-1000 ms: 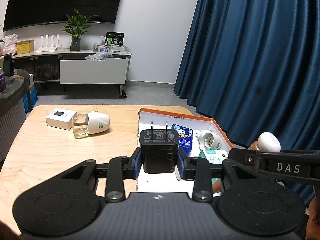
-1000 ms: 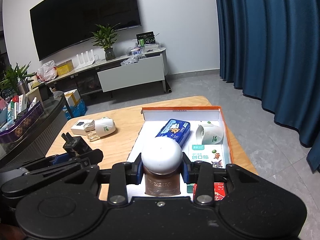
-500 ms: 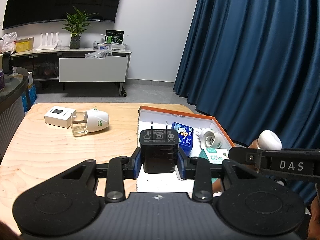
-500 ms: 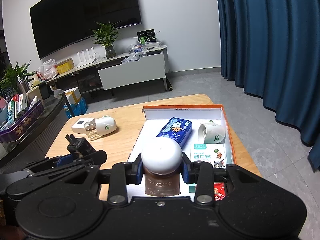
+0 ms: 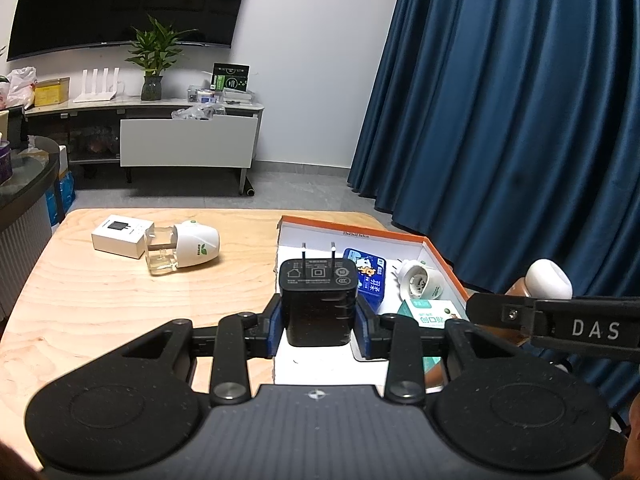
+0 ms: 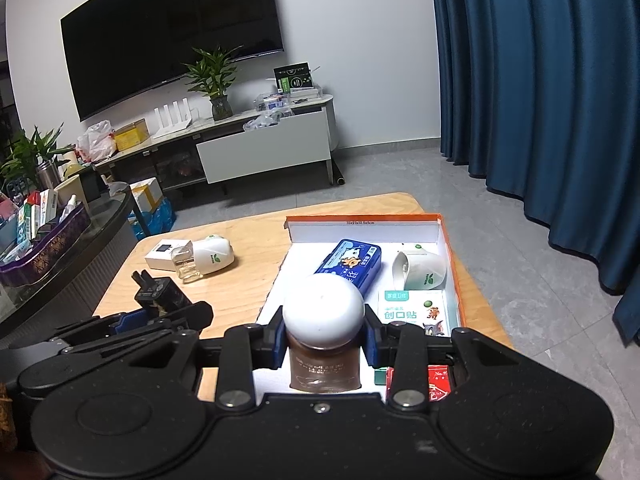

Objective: Organize rigid objects
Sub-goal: 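Carry the black charger and copper tube over the open white box, then lower the charger and copper tube into the box and open both grippers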

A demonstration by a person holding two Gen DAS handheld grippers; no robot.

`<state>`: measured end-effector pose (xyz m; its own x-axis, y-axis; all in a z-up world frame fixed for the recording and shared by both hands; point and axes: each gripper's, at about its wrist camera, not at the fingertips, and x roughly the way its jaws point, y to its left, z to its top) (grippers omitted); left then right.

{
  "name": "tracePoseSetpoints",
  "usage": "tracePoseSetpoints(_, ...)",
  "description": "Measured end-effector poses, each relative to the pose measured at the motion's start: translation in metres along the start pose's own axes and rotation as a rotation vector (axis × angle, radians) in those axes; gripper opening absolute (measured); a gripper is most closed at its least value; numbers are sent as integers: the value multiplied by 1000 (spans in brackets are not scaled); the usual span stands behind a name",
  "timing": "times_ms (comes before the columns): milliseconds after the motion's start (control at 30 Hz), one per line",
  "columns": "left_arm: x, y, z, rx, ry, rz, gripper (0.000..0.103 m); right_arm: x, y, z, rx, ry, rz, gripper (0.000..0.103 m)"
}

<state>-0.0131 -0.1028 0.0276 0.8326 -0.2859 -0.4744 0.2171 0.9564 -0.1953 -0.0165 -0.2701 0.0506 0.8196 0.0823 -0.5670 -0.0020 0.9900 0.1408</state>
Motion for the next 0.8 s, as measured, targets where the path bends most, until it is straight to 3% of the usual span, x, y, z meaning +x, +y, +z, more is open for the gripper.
tracePoseSetpoints(367,1,1,-3,1,5,1,36,-7,-3,-2,10,-2,1,45)
tracePoseSetpoints(800,10,-3,-4,12,39,-25,36,-4,-8,-2,-16,66,-2,45)
